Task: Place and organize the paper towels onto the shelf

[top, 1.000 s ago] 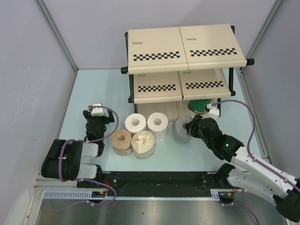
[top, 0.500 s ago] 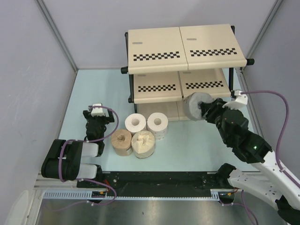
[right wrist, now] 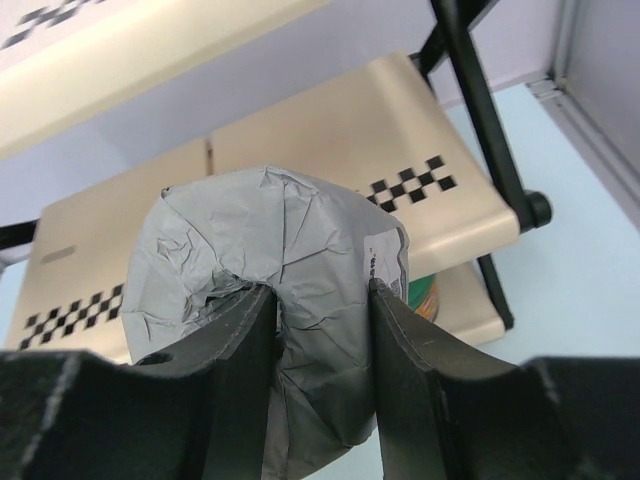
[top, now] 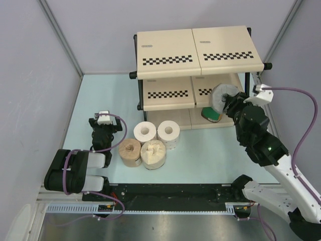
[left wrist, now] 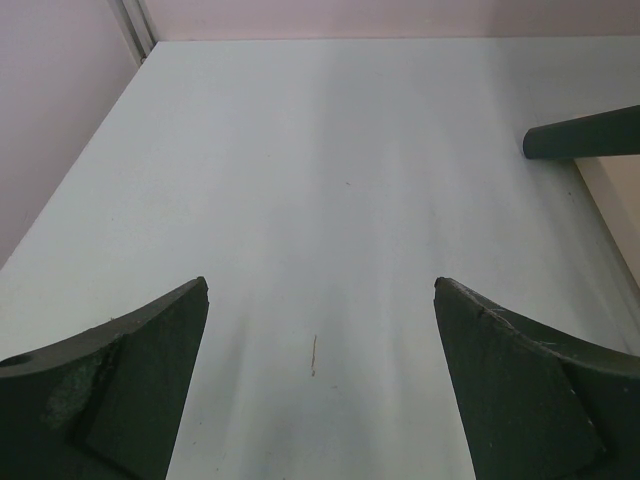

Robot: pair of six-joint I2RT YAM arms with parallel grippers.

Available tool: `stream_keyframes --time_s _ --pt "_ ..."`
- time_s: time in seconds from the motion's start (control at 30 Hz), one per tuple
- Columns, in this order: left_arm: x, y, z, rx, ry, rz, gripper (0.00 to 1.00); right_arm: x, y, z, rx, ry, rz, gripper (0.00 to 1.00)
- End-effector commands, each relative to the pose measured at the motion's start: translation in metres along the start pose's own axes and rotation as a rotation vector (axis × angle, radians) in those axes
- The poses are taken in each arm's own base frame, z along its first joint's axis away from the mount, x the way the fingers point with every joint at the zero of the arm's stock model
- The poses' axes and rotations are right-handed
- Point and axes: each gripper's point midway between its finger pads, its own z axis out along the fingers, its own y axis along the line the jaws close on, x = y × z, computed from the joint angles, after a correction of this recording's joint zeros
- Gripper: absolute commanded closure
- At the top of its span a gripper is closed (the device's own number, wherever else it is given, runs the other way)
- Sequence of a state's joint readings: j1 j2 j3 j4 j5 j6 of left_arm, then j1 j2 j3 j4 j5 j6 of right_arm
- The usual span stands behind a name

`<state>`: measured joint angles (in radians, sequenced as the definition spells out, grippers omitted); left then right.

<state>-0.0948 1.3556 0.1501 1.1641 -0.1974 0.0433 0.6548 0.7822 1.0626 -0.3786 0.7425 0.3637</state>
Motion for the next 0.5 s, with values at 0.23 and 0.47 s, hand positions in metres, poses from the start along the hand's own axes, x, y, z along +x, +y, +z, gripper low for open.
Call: stream_keyframes --time_s 0.23,0.47 --pt "-0.019 -0.002 0.004 0.014 -0.064 -0.017 0.00 -0.050 -0.007 0.046 -0.022 -0.121 0.135 0.70" --pt "-0.019 -0.002 0.004 0.014 -0.062 -0.018 0.00 -0.049 -0.004 0.065 -0.038 -0.123 0.146 0.69"
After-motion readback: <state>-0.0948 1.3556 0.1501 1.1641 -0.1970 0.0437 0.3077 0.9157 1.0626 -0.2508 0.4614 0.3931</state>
